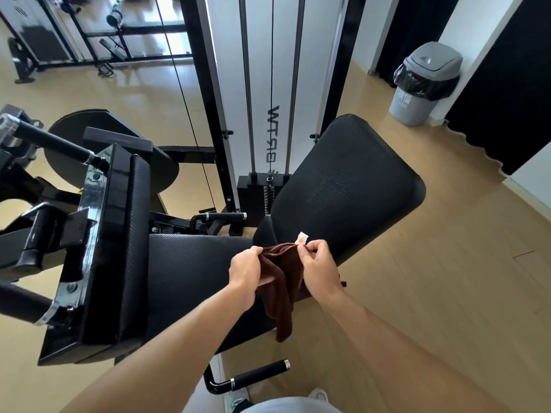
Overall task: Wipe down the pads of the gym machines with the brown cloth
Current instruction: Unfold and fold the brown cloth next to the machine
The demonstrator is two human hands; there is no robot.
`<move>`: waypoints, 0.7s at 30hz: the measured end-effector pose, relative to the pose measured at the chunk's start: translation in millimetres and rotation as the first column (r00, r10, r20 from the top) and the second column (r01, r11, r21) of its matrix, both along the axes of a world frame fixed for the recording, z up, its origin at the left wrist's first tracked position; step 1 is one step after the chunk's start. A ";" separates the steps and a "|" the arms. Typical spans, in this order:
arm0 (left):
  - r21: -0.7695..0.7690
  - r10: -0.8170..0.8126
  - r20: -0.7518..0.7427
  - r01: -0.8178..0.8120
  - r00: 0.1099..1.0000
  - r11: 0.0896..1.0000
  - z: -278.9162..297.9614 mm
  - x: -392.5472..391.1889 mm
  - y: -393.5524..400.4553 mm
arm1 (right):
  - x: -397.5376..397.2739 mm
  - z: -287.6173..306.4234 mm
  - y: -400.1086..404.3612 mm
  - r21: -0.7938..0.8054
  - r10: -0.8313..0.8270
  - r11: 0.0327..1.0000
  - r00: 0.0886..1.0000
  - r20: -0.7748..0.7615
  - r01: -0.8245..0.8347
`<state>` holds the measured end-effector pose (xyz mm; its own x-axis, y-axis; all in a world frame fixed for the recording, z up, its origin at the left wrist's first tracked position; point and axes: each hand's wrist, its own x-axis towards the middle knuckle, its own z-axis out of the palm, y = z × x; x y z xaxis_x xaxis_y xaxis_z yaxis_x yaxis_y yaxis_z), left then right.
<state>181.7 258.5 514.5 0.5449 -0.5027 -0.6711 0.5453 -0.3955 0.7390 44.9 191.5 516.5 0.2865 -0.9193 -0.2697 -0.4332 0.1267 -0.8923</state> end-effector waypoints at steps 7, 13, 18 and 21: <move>0.211 -0.300 0.472 0.224 0.829 0.951 -25.6 59.3 28.8 | -17.8 11.5 -45.1 -0.085 -0.237 0.968 0.971 -0.013 0.235; 0.246 -0.547 0.351 0.488 0.760 0.837 -15.6 70.2 33.3 | -21.7 15.6 -68.5 -0.057 -0.225 0.974 0.968 -0.108 0.220; 0.195 -0.754 0.047 0.734 0.655 0.650 -0.2 58.0 32.6 | -17.0 19.5 -71.8 -0.027 -0.220 0.975 0.973 -0.071 0.219; 0.153 -0.587 0.043 0.576 0.808 0.803 6.3 39.1 20.3 | -10.9 23.9 -67.8 -0.029 -0.269 0.963 0.962 -0.048 0.268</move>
<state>220.8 278.8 520.8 0.2345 -0.6577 -0.7158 0.1212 -0.7108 0.6928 33.9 123.7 540.4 0.0143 -0.9666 -0.2559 -0.4310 0.2250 -0.8738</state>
